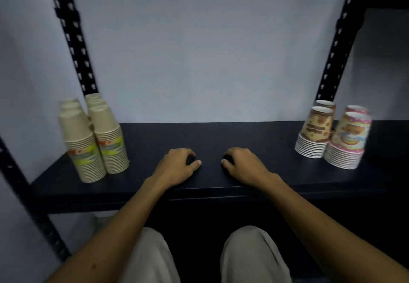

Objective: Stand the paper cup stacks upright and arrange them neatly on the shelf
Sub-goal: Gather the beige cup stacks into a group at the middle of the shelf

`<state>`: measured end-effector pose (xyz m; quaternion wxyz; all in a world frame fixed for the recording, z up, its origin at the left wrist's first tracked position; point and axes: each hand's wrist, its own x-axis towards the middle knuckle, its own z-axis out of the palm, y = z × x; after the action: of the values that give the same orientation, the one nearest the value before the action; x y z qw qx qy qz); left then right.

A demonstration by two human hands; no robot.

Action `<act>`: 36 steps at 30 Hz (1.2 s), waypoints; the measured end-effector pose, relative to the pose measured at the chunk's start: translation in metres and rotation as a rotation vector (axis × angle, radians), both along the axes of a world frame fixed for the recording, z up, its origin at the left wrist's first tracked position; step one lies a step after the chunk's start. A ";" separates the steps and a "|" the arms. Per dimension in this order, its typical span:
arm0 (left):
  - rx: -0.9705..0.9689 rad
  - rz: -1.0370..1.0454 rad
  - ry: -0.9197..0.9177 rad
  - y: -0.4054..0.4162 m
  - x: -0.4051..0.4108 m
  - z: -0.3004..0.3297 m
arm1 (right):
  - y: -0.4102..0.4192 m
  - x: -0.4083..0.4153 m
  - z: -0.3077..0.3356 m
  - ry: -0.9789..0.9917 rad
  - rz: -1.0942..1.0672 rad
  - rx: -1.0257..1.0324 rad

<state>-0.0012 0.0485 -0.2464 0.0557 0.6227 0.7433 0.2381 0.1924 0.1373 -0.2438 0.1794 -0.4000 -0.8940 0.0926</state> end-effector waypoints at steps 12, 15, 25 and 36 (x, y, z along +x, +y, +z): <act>0.202 0.220 0.129 -0.137 -0.066 -0.012 | -0.055 -0.130 -0.001 0.026 0.406 -0.001; 0.291 0.335 0.068 -0.164 -0.081 -0.014 | -0.069 -0.152 0.002 0.028 0.414 0.003; 0.572 0.674 -0.436 -0.166 -0.113 -0.003 | -0.094 -0.207 0.010 0.449 0.451 -0.379; 0.626 0.583 -0.632 -0.142 -0.117 0.000 | -0.090 -0.215 -0.002 0.583 0.494 -0.422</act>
<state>-0.1178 -0.0934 -0.2466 0.0200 0.2749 0.7259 0.6302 -0.0223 0.0469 -0.2458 0.3110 -0.1593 -0.8363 0.4226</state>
